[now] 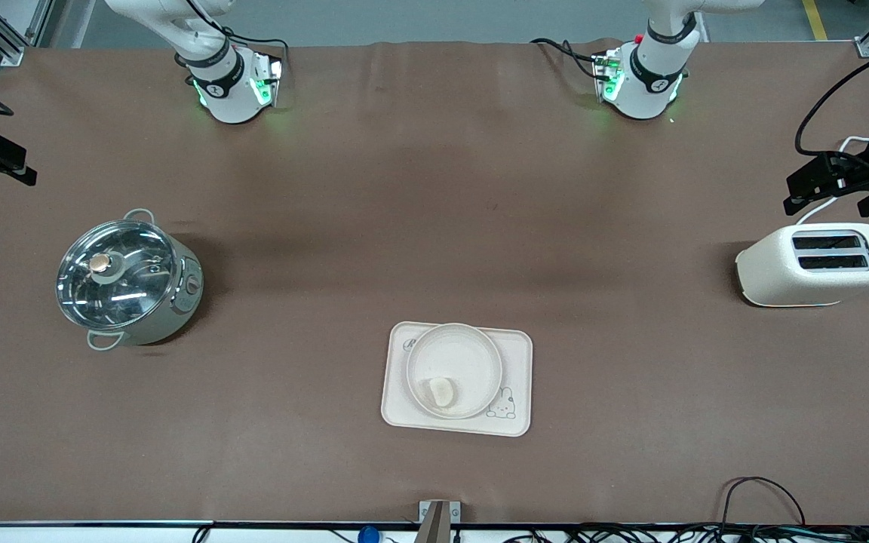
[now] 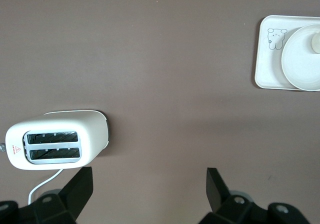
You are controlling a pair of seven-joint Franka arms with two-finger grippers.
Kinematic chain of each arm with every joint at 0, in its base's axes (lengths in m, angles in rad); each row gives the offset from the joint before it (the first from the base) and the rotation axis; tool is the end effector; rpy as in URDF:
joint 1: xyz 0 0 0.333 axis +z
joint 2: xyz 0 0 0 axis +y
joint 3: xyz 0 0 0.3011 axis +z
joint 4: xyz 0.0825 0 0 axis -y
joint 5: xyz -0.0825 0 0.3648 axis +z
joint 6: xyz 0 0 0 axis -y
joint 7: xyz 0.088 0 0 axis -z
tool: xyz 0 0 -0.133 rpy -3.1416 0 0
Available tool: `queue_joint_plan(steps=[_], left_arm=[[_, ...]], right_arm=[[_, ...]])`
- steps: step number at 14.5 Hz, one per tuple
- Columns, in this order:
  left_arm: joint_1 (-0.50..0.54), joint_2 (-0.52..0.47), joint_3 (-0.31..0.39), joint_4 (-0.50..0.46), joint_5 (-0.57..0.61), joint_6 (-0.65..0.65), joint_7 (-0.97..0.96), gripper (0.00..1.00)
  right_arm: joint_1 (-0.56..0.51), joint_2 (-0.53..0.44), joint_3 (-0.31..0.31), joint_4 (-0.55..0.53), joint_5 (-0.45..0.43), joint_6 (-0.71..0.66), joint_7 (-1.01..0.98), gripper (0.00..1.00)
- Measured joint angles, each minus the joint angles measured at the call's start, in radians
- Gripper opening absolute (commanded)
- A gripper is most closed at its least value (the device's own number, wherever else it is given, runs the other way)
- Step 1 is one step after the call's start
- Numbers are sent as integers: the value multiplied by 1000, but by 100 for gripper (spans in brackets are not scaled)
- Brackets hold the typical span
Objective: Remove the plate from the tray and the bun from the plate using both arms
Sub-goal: 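Raise the right gripper and swing it toward the white tray, then lower the right gripper onto the white plate rim and close it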
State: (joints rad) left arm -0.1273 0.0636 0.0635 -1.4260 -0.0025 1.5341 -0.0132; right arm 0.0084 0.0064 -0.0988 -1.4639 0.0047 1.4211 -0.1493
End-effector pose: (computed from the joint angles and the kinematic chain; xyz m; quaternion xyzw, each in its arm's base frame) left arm 0.5509 -0.0367 0.6112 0.9994 -0.0255 0.0223 0.0001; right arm 0.5184 -0.0461 0.6151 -0.9993 -0.0297 0.0242 0.0049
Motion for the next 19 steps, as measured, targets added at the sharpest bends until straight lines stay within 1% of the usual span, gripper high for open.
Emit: queue_joint_plan(steps=[5,6,9,11,15,16,19], left_arm=[[2,0,2,0,0,0,-1,100],[2,0,3,0,0,0,-3,100],[3,1,4,0,-1,0,-11,100],[4,2,4,0,-1,0,-10,100],[4,3,4,9,-1,0,-9,100],[3,3,4,10,-1,0,-9,100],[3,3,4,11,-1,0,-8,100]], right_arm=[[3,4,1,-6,2,13,0,100],[6,6,2,-9,14,24,0,100],[20,27,5,-19,112,56,21,100],[59,78,8,-29,146,125,51,100],[189,218,14,-36,181,262,222,100],[212,255,14,-38,203,292,257,100],[233,365,14,-41,334,406,293,100]])
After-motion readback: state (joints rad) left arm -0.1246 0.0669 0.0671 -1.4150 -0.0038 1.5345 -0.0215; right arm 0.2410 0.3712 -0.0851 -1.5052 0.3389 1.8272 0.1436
